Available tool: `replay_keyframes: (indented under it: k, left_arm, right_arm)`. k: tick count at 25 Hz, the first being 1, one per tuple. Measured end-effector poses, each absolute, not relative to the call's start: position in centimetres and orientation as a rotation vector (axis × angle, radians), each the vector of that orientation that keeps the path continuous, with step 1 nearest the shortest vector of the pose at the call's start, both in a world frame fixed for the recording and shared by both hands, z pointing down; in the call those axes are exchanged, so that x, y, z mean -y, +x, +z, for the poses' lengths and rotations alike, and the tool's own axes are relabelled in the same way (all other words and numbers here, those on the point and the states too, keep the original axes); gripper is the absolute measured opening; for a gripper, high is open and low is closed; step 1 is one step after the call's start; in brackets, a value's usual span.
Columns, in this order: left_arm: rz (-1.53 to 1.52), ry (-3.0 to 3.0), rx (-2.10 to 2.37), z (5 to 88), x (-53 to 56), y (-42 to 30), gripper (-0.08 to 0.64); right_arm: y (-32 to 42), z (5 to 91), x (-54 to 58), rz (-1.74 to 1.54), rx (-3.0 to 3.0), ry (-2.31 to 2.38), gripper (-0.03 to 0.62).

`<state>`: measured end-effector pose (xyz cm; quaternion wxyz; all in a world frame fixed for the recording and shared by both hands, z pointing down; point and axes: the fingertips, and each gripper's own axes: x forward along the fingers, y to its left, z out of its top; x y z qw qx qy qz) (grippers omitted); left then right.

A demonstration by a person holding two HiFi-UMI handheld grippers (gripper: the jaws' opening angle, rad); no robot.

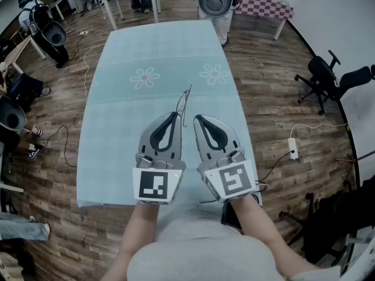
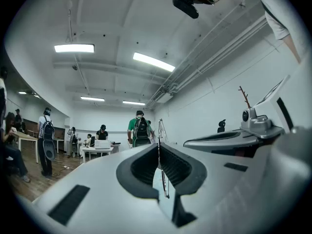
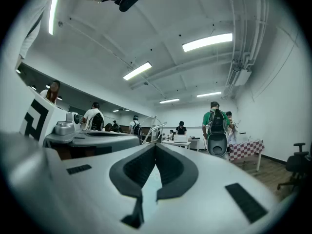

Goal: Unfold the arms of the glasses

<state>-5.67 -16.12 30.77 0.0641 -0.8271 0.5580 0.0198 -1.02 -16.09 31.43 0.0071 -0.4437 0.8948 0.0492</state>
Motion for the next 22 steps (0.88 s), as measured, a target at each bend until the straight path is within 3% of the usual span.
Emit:
replay_keyframes:
  k: [22]
  left_arm:
    - [0.032,-2.498,-1.707,30.81,15.97,-5.88,0.017]
  right_arm:
    - [-1.42,32.05,15.93,0.121,-2.824,-1.355,0.008]
